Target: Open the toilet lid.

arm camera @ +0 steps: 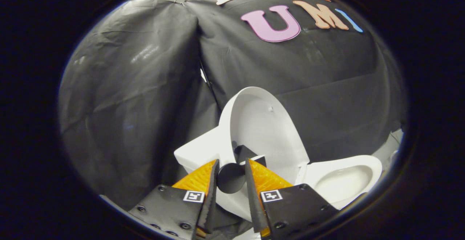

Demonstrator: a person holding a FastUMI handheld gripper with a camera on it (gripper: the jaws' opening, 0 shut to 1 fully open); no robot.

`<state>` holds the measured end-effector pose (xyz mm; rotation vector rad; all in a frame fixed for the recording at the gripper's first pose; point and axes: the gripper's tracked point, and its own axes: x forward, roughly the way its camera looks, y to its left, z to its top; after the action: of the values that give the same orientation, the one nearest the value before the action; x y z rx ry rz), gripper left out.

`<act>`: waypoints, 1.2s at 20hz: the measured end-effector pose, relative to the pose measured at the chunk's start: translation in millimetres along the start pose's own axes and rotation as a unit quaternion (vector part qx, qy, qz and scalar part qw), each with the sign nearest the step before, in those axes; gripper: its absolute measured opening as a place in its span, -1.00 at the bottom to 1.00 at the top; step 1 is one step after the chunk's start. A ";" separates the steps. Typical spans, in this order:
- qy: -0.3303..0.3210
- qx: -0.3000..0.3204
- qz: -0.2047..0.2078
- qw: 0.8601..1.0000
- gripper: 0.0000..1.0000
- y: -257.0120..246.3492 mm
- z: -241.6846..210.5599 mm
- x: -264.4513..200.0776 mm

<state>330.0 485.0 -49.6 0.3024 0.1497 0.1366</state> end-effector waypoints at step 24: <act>-0.167 -0.130 -0.091 0.973 0.93 -127.2 186.6 -108.2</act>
<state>269.3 294.6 101.2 0.0464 -0.1739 -0.0785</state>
